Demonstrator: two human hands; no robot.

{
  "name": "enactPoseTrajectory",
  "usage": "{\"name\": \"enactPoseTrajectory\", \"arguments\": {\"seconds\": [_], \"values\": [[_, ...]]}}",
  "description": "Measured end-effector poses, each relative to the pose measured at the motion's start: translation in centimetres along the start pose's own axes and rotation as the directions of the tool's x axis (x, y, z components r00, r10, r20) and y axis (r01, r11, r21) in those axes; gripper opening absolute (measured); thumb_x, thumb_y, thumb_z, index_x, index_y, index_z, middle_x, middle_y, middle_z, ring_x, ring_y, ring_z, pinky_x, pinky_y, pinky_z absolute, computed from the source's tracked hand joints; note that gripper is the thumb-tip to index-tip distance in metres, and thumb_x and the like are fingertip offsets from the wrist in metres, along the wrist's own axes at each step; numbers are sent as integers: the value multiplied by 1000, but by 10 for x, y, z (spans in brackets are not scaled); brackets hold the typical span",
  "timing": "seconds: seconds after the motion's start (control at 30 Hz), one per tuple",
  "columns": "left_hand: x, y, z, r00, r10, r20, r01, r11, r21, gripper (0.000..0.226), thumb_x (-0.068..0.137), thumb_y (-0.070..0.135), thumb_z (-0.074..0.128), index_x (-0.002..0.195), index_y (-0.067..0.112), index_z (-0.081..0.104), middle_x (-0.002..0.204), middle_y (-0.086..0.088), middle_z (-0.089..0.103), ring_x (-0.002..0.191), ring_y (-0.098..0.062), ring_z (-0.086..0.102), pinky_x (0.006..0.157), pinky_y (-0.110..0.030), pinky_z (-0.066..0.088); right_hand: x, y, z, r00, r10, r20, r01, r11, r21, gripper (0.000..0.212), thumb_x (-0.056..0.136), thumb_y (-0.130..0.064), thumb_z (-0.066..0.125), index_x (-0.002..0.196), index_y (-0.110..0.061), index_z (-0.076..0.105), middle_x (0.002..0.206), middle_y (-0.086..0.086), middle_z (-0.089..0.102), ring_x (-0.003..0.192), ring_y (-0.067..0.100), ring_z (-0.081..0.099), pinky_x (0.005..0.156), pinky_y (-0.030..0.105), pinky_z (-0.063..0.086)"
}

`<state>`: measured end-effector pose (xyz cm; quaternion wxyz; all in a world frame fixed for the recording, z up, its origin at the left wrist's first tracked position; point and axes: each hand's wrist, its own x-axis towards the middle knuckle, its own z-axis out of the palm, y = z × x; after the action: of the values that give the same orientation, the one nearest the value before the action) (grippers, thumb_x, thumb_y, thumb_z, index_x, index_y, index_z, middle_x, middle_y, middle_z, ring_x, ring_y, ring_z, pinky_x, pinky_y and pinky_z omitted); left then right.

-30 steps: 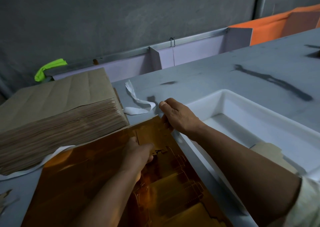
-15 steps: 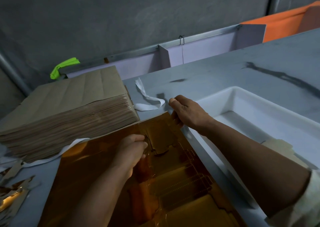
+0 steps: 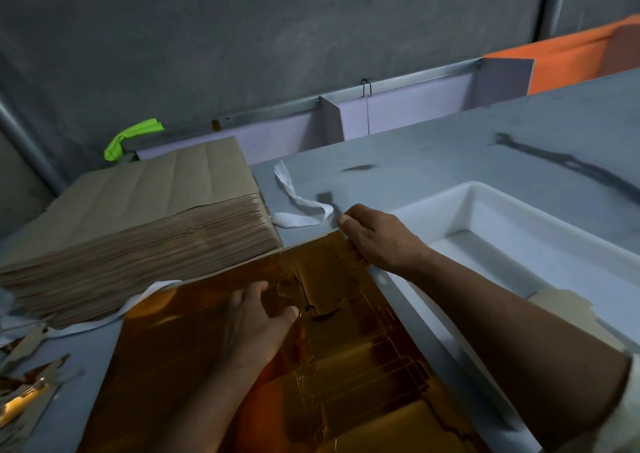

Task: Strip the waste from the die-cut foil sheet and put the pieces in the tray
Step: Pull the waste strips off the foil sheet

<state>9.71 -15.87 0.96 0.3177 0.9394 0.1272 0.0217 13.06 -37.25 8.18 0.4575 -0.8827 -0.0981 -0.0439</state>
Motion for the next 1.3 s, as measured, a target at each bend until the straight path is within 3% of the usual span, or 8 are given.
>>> {"name": "enactPoseTrajectory", "arguments": {"seconds": [0.13, 0.27, 0.37, 0.5, 0.63, 0.9, 1.1, 1.3], "values": [[0, -3, 7, 998, 48, 37, -47, 999, -22, 61, 94, 42, 59, 148, 40, 30, 153, 6, 24, 131, -18, 38, 67, -15, 34, 1, 2, 2, 1000, -21, -1, 21, 999, -51, 35, 104, -42, 38, 104, -14, 58, 87, 10, 66, 81, 25, 64, 80, 45, 55], [-3, -3, 7, 993, 100, 63, -99, 995, -10, 46, 98, 38, 53, 142, 42, 40, 150, 6, 25, 129, -15, 36, 82, -23, 36, 1, 3, 2, 999, -30, 11, 31, 997, -76, 36, 104, -42, 37, 107, -13, 58, 89, 9, 65, 83, 24, 64, 81, 46, 55], [-13, -1, 4, 971, 234, 36, -236, 971, 36, 32, 98, 36, 54, 129, 38, 54, 142, 8, 34, 119, -5, 34, 75, -11, 30, 1, 2, 2, 999, -31, 9, 32, 996, -80, 35, 103, -42, 39, 106, -14, 59, 88, 8, 66, 82, 24, 65, 81, 46, 55], [-35, 3, -2, 860, 502, 94, -508, 860, 56, 22, 94, 31, 59, 116, 33, 64, 122, 15, 46, 110, 1, 43, 73, -7, 33, -1, -1, 1, 999, -27, 18, 28, 996, -87, 33, 103, -41, 40, 106, -14, 59, 93, 10, 66, 86, 27, 64, 84, 48, 55], [-58, 9, -5, 758, 606, 241, -627, 779, 13, 22, 92, 34, 62, 114, 34, 65, 111, 19, 50, 98, 3, 50, 73, -10, 41, -4, -4, 1, 1000, -21, 17, 23, 995, -102, 35, 104, -38, 40, 109, -10, 60, 97, 14, 66, 89, 30, 64, 86, 50, 53], [-73, 1, -15, 692, 522, 499, -651, 750, 116, 28, 88, 43, 63, 115, 48, 56, 101, 26, 42, 90, 4, 48, 68, -12, 43, -5, -6, 3, 999, -33, 37, 38, 990, -137, 35, 104, -38, 39, 113, -11, 59, 100, 15, 66, 91, 29, 64, 87, 50, 53], [-64, -14, -27, 714, 472, 518, -605, 787, 117, 34, 96, 14, 52, 102, 44, 67, 102, 27, 44, 96, 5, 47, 70, -15, 42, -6, -6, 3, 998, -46, 50, 53, 987, -152, 35, 105, -38, 38, 115, -10, 58, 101, 15, 65, 93, 30, 63, 88, 52, 53], [-63, -21, -32, 684, 508, 523, -643, 759, 103, 38, 95, 8, 50, 100, 41, 70, 104, 30, 41, 102, 11, 41, 74, -14, 42, -6, -7, 3, 998, -29, 55, 37, 989, -140, 37, 104, -39, 38, 115, -10, 58, 100, 15, 65, 92, 31, 63, 88, 52, 53]]}}
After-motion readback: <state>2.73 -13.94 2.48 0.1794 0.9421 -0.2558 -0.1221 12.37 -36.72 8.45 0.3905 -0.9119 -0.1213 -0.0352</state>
